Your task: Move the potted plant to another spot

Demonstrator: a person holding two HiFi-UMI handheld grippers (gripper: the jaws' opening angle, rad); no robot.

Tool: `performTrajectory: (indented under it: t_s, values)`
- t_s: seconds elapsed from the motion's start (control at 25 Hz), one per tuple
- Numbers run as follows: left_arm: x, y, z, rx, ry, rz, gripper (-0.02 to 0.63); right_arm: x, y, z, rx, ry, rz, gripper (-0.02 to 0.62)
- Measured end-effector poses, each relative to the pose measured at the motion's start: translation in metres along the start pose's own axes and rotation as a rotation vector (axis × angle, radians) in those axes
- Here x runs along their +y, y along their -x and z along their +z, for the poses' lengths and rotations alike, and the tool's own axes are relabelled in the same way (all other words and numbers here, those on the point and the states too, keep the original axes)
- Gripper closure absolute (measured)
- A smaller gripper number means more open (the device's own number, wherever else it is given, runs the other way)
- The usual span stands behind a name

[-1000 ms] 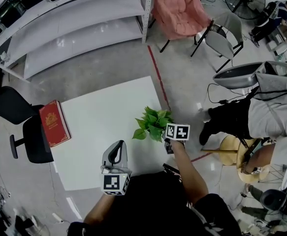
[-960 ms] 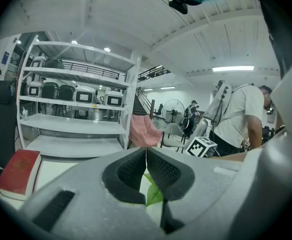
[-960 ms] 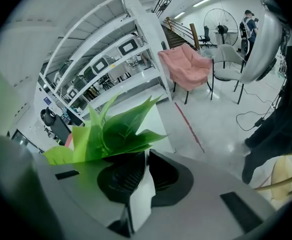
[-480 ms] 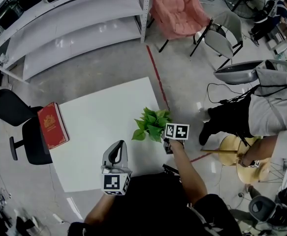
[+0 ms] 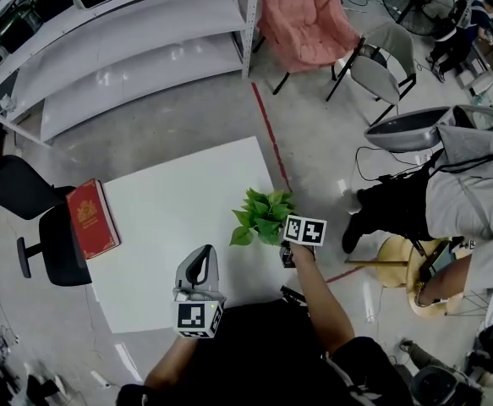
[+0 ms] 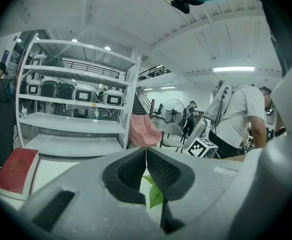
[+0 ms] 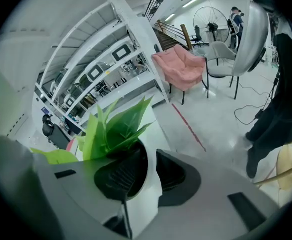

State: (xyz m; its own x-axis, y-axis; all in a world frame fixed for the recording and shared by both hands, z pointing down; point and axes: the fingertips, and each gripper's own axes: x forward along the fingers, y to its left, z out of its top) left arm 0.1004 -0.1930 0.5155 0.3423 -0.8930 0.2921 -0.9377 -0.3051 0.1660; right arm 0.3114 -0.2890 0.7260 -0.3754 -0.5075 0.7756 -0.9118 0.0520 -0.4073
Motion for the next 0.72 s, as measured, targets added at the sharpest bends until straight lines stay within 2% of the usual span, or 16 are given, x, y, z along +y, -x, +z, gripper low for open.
performTrajectory:
  t_s: [0.2, 0.72]
  values:
    - [0.002, 0.005, 0.000, -0.005, -0.012, -0.016, 0.586, 0.002, 0.005, 0.003, -0.037, -0.010, -0.012, 0.506]
    - [0.000, 0.017, 0.002, 0.013, -0.028, -0.072, 0.586, 0.003, 0.051, 0.011, -0.162, -0.051, -0.052, 0.499]
